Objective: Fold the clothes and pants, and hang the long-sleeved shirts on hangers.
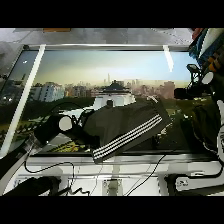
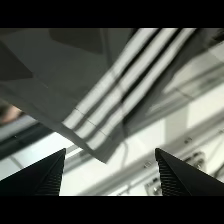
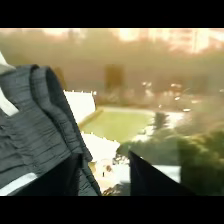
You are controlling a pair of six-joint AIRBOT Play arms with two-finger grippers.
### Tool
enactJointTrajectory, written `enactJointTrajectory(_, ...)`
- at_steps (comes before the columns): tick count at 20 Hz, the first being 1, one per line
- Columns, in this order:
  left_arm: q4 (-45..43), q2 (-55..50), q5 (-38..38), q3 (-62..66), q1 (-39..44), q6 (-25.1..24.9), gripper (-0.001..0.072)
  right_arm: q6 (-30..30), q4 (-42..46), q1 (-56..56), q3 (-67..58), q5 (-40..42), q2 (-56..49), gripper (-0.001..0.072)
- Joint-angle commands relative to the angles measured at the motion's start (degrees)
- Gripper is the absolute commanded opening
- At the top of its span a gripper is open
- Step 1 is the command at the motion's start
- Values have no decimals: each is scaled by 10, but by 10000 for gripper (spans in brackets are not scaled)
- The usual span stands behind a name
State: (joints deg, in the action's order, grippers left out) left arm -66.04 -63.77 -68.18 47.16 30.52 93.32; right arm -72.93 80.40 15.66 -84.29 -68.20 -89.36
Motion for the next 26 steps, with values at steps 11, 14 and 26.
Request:
enactJointTrajectory(11,30,4,207,-120,-220,-83,578,111,-270,111,-43,-118,-83,353)
enactJointTrajectory(14,165,-15,246,-152,-203,-162,614,111,-284,111,-43,-132,-83,415)
enactJointTrajectory(26,306,-182,337,-57,-79,-207,605,109,-341,111,-43,-154,-82,414)
